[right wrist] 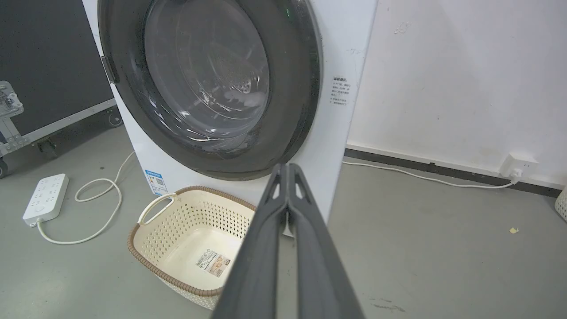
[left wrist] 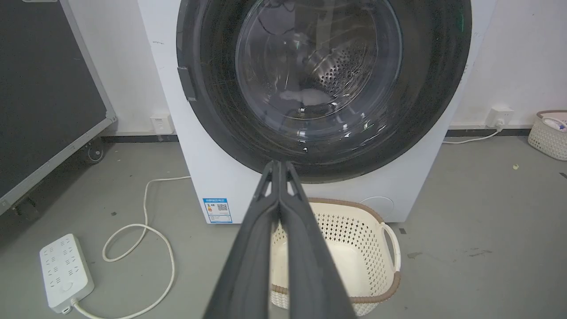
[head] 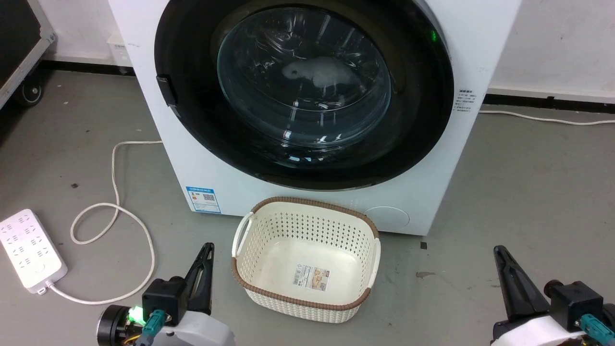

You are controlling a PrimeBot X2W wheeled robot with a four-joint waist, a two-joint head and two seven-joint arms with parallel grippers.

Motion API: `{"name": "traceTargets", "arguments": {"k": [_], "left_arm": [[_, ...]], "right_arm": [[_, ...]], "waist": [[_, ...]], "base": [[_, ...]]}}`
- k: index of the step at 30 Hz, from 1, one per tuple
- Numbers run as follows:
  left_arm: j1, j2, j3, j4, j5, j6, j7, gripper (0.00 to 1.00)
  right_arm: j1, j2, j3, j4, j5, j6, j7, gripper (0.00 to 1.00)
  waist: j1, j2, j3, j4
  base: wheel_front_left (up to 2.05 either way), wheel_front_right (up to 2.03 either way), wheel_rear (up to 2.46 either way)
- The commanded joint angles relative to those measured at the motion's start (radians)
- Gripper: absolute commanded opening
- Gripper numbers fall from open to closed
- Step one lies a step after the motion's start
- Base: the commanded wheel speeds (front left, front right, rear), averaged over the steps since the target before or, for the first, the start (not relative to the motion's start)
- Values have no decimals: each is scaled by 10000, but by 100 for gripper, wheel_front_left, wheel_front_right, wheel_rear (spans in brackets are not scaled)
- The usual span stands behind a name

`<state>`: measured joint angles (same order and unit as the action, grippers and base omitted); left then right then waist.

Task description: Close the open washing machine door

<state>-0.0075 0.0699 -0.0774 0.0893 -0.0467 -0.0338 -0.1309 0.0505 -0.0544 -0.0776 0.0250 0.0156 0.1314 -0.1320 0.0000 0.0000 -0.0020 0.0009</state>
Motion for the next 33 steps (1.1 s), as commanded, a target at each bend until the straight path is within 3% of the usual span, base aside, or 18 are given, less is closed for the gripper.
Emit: {"name": "traceTargets", "arguments": {"k": [1, 33], "left_arm": [[38, -47, 61, -72, 65, 67, 50, 0], [57, -125, 431, -498, 274, 208, 704, 0]], "right_arm": [[-137, 20, 43, -70, -65, -4, 59, 0], [-328, 31, 423, -164, -113, -6, 714, 0]], "waist": [[0, 0, 0, 0], [0, 0, 10, -5]], "base": [[0, 0, 0], [0, 0, 0]]}}
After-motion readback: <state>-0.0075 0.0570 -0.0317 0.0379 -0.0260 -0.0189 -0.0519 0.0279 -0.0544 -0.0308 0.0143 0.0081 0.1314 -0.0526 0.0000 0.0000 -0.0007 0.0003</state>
